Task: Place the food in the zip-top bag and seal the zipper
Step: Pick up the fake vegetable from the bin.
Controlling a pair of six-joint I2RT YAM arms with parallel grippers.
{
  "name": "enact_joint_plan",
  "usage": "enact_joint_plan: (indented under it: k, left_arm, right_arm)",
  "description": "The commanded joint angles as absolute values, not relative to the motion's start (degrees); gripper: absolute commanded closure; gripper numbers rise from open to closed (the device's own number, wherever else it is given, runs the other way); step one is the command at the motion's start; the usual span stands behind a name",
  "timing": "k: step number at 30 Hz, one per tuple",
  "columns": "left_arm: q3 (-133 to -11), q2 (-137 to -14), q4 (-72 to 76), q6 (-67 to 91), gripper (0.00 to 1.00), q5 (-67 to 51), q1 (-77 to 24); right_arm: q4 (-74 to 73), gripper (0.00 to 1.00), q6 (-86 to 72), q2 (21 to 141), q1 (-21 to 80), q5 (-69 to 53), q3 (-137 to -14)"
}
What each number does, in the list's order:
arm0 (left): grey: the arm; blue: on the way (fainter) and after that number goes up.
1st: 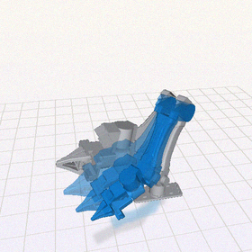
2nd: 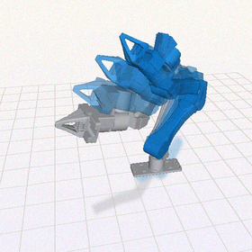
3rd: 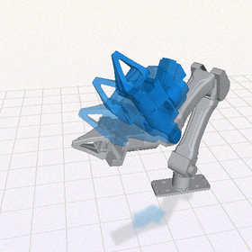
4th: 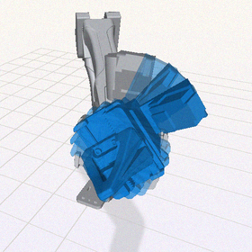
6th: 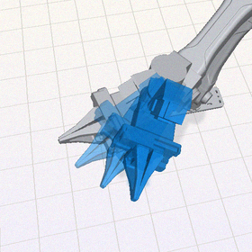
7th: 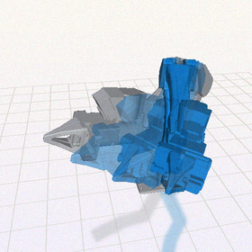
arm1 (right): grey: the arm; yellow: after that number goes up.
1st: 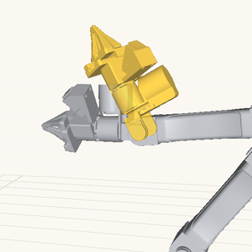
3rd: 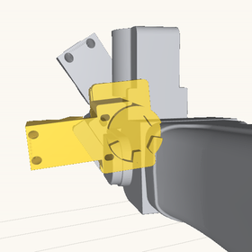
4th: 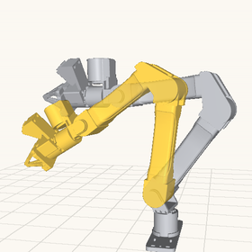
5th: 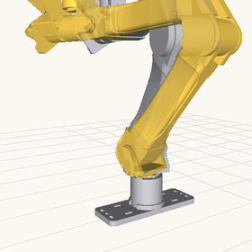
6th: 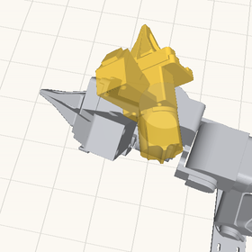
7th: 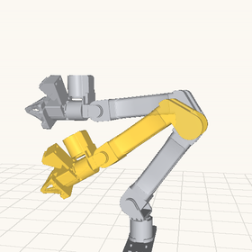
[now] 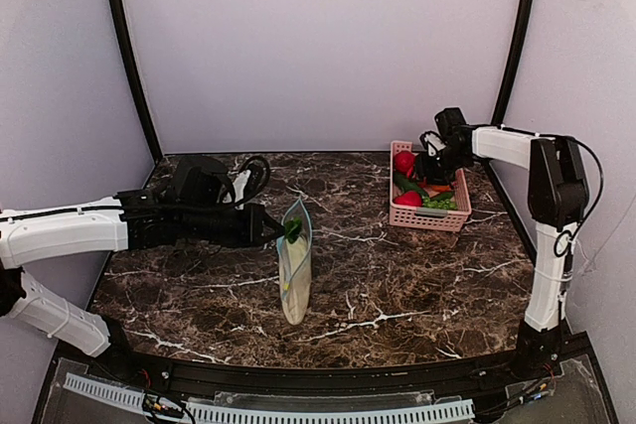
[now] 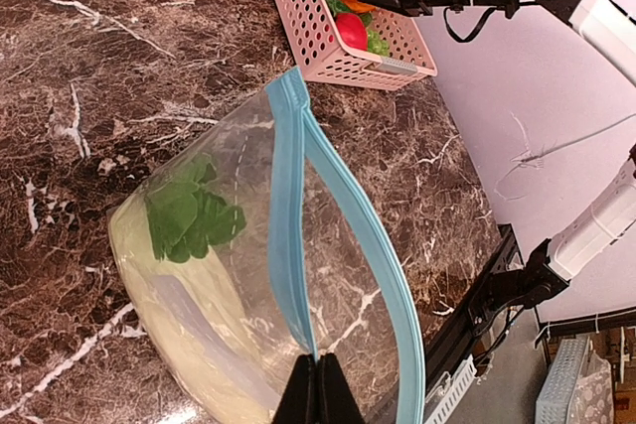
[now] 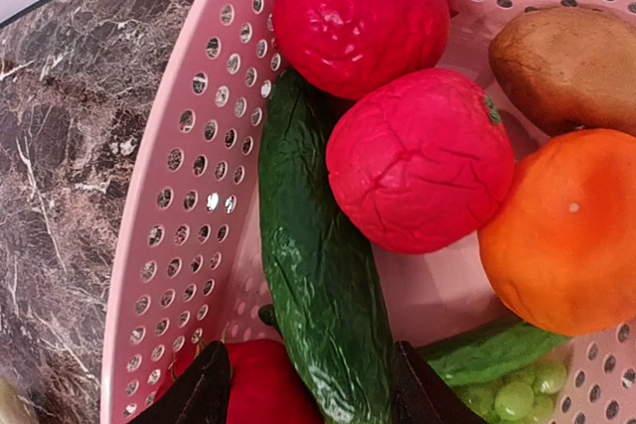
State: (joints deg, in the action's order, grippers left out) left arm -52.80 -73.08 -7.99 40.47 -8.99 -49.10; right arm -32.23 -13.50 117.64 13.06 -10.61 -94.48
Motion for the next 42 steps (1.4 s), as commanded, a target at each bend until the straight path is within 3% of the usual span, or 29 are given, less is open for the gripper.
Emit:
enact_joint_plan:
  k: [1, 12, 17, 21, 28, 42]
  left_arm:
    - [-54.3, -72.9, -6.9, 39.6, 0.99, -10.5, -48.3]
    - [-53.6, -72.6, -6.7, 39.5, 0.99, -11.5, -47.6]
    - [-53.0, -71.9, -6.5, 39.7, 0.99, -11.3, -47.2]
    - [-52.6, -71.3, -6.6, 39.9, 0.99, -11.3, -46.9]
    - [-51.6, -70.6, -5.7, 40.4, 0.99, -11.1, -46.6]
    - [-50.1, -69.0, -2.8, 41.6, 0.99, -11.3, -46.4]
  right_arm:
    - [-31.5, 0.47, -11.7, 121.9, 12.9, -11.7, -98.1]
    - [-30.7, 0.52, -11.0, 128.4, 12.7, -14.6, -102.8]
    - [-30.8, 0.75, -11.5, 129.2, 12.5, -15.4, -103.3]
    - [-30.8, 0.85, -11.8, 126.7, 12.3, -16.9, -102.7]
    - [-31.6, 0.9, -11.1, 118.1, 12.1, -20.2, -100.2]
    - [-36.2, 0.9, -12.3, 98.8, 12.3, -25.6, -91.9]
